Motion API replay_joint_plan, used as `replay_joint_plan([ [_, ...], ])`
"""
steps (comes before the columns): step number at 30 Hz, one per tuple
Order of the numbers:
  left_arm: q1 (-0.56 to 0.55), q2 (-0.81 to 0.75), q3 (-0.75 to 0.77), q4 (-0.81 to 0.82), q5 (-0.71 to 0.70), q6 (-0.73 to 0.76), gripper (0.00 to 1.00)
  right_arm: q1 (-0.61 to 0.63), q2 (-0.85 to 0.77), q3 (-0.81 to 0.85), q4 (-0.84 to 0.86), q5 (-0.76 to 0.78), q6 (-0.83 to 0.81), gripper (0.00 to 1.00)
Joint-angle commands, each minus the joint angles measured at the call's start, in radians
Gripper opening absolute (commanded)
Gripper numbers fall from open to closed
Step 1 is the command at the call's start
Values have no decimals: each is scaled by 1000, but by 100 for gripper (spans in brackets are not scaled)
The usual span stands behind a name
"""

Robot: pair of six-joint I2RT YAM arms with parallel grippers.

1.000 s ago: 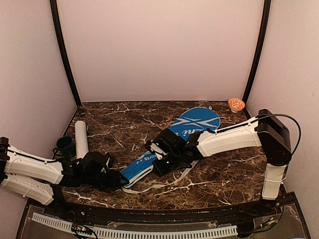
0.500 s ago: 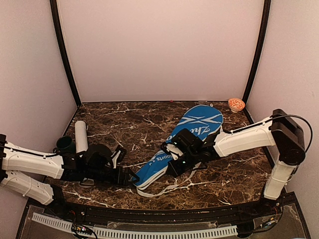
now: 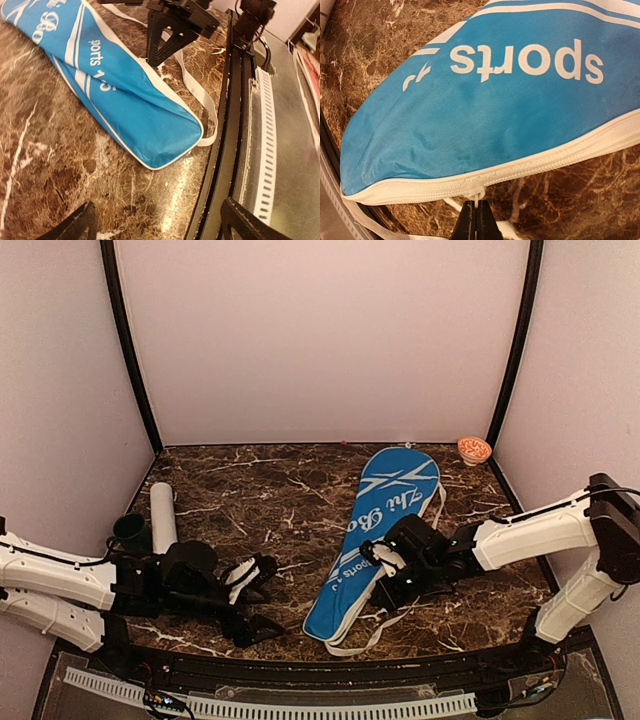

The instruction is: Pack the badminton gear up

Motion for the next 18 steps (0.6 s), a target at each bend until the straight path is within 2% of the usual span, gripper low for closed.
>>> replay_joint_plan([
  [1, -60, 22, -26, 163, 16, 337, 86, -7, -63, -44, 8, -7, 10, 0],
  [5, -115, 131, -8, 259, 14, 462, 84, -7, -77, -57, 32, -52, -4, 0],
  [9, -195, 270, 40, 315, -85, 556, 82, -6, -81, -67, 63, -92, -9, 0],
  [12, -208, 366, 74, 321, -109, 594, 79, 2, -85, -73, 80, -106, -2, 0],
  [18, -214, 414, 102, 355, -166, 641, 72, 36, -86, -85, 90, -105, 14, 0],
])
